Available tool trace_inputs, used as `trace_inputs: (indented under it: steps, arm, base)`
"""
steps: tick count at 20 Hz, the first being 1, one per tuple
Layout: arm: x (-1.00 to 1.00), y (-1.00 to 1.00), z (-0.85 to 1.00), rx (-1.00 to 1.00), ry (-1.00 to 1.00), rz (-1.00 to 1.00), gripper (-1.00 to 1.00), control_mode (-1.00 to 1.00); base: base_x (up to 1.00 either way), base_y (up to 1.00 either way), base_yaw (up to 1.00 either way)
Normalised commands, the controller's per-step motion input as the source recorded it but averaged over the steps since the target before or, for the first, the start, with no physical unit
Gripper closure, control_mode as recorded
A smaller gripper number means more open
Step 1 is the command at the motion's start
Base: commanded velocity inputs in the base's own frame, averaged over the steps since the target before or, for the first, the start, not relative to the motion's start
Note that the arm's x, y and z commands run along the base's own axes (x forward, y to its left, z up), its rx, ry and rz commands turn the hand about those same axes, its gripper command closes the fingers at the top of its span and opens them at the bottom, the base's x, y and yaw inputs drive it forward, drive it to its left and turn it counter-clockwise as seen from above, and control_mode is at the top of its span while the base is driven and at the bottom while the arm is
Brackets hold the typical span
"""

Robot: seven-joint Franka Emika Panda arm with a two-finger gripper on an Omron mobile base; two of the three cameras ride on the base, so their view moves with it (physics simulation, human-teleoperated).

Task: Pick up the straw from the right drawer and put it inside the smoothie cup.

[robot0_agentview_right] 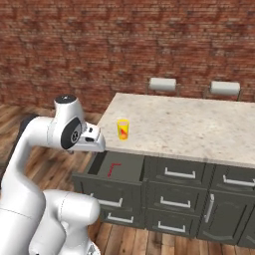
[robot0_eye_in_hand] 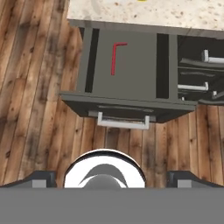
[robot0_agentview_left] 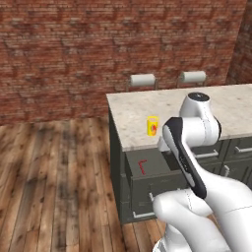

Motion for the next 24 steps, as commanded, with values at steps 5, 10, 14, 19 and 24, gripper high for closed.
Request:
trace_inputs:
  steps: [5,10,14,19,24]
  arm:
    - [0.32,-0.23,-0.26,0.0,0.0,-0.01,-1.0,-1.0]
    - [0.3,-0.29,-0.32,0.03,0.0,0.0,-1.0,-1.0]
    - [0.27,-0.2,-0.26,0.02,0.0,-0.01,-1.0,-1.0]
    - [0.22,-0.2,-0.24,0.03,0.0,0.0,-1.0,-1.0]
    - [0.31,-0.2,-0.27,0.05,0.01,0.0,-1.0,-1.0]
  base:
    - [0.0,0.0,0.0]
    - [0.0,0.0,0.0]
    - [0.0,0.0,0.0]
    - [0.0,0.0,0.0]
    - [0.0,0.0,0.0]
